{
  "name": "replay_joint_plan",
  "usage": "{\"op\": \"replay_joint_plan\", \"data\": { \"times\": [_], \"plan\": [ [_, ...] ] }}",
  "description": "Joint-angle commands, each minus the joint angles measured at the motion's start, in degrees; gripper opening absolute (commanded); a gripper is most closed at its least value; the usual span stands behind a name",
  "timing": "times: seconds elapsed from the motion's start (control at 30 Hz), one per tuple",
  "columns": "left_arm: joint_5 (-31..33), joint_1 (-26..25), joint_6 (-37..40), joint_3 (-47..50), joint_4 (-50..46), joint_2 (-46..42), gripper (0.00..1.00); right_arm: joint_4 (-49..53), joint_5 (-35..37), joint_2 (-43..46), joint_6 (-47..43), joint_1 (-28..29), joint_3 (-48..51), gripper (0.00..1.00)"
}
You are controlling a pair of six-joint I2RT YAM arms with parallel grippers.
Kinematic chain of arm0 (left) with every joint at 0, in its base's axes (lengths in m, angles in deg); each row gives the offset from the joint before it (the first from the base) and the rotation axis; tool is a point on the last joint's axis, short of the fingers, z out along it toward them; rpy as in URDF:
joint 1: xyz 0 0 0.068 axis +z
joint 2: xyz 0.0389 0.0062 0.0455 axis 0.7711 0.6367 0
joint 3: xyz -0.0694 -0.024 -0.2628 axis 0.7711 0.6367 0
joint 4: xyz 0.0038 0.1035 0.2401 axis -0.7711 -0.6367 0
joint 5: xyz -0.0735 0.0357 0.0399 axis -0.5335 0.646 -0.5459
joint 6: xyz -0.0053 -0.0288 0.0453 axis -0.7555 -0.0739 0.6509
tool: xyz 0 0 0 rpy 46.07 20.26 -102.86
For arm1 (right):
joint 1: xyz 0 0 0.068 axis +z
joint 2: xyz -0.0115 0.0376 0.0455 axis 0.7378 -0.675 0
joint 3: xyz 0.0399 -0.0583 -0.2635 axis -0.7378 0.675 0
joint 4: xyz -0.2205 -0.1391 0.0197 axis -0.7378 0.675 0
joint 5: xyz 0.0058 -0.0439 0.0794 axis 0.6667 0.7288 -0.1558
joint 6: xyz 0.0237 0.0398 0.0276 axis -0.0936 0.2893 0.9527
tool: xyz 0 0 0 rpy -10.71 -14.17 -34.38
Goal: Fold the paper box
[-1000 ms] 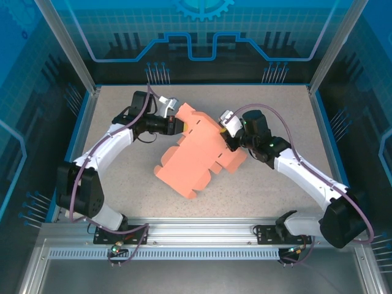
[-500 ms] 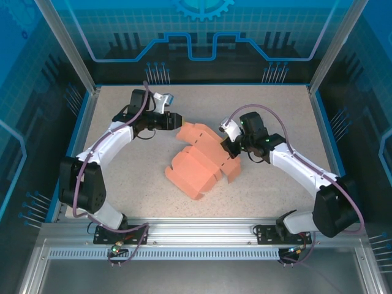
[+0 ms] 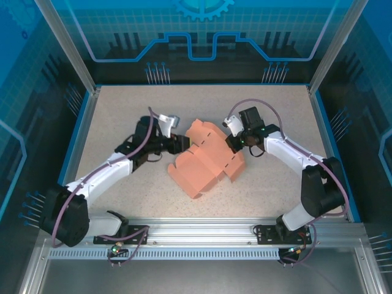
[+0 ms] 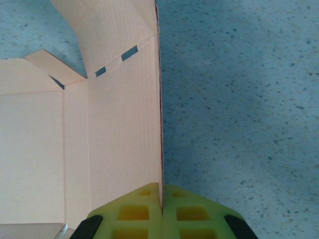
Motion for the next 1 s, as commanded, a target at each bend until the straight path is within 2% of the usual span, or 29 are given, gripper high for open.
{"op": "replay_joint_plan", "data": {
  "times": [0.0,0.17,0.4,0.57,0.97],
  "plan": [
    [4.20,-3.64,-1.52,3.87,7.45,2.14,0.44,3.83,1.18,-1.83,0.72,-1.02,-2.56,0.00],
    [9.09,-10.28,1.50,3.76,10.28,9.94,0.41,4.09,1.49,-2.95,0.98,-1.36,-3.55,0.00],
    [11.81,-13.86,1.74,0.27,14.93,21.92,0.33,4.14,2.11,-3.25,1.13,-1.38,-3.57,0.00],
    [12.11,-15.22,1.67,-2.39,16.62,27.38,0.29,3.18,2.18,-2.55,1.24,-1.40,-2.46,0.00],
    [12.63,-15.37,0.75,-5.46,17.30,33.12,0.22,2.68,1.95,-1.95,1.64,-1.40,-1.81,0.00]
  ]
}}
